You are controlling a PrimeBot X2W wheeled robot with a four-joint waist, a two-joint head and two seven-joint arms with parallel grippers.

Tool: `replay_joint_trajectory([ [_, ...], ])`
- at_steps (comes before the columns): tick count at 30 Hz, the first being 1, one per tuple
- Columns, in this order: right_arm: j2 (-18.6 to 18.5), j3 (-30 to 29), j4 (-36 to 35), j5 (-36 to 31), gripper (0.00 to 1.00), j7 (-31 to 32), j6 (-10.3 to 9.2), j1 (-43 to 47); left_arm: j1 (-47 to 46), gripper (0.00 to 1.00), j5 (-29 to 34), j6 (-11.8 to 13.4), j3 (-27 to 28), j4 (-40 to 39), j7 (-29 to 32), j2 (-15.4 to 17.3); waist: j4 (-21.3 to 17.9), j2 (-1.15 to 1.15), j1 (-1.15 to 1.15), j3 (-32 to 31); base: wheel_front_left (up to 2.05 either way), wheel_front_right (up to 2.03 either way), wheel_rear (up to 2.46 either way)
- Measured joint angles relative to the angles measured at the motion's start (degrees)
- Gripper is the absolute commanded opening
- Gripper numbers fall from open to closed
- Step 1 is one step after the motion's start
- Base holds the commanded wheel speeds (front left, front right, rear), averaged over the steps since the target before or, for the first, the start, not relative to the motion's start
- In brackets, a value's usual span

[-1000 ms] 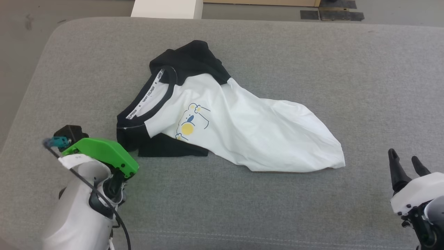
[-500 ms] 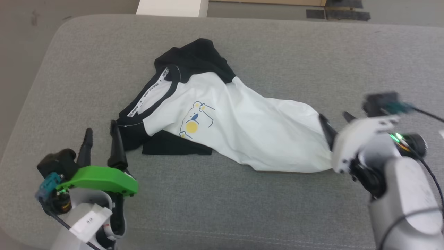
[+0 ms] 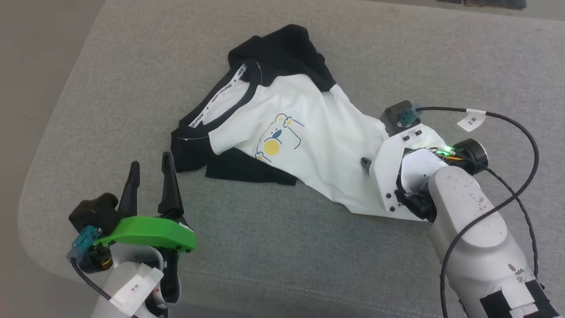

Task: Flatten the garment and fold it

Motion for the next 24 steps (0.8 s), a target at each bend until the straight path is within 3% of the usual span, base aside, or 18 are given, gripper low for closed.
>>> replay_joint_trajectory([
  [1,0.0,0.0,0.5,0.2,0.00,-0.6,0.00,-0.3,0.0,1.00,0.1,-0.3,0.2,0.6,0.0,-0.3,0.2,0.00,0.00,0.3,0.00,0.00,0.00],
  [7,0.0,-0.8,0.4,3.7,0.00,-4.8,0.00,-1.2,0.0,1.00,1.3,-1.6,2.1,2.2,0.0,-1.2,-0.6,0.00,0.00,0.5,0.00,0.00,0.00],
  [12,-0.2,-6.6,-6.0,7.2,0.00,-10.4,0.01,-1.4,0.0,1.00,2.0,-2.5,2.8,2.9,0.0,-1.7,-2.7,0.00,0.00,-0.4,0.00,0.00,0.00],
  [16,-2.6,-17.0,-14.6,7.6,0.00,-12.1,0.01,1.9,0.0,1.00,2.2,-3.0,3.1,3.4,0.0,-2.0,-4.2,0.00,0.00,-1.5,0.00,0.00,0.00],
  [18,-3.3,-25.0,-19.3,7.2,0.00,-11.9,0.01,7.0,0.0,1.00,2.3,-3.1,3.1,3.8,0.0,-2.0,-5.0,0.00,0.00,-2.1,0.00,0.00,0.00],
  [22,-2.0,-40.1,-27.2,5.9,0.00,-8.0,0.00,19.9,0.0,1.00,2.4,-3.5,2.8,4.3,0.0,-2.1,-6.4,0.00,0.00,-3.2,0.00,0.00,0.00],
  [24,-1.1,-43.8,-29.2,5.5,0.00,-4.7,0.00,26.2,0.0,1.00,2.4,-3.6,2.6,4.7,0.0,-2.1,-7.0,0.00,0.00,-3.6,0.00,0.00,0.00],
])
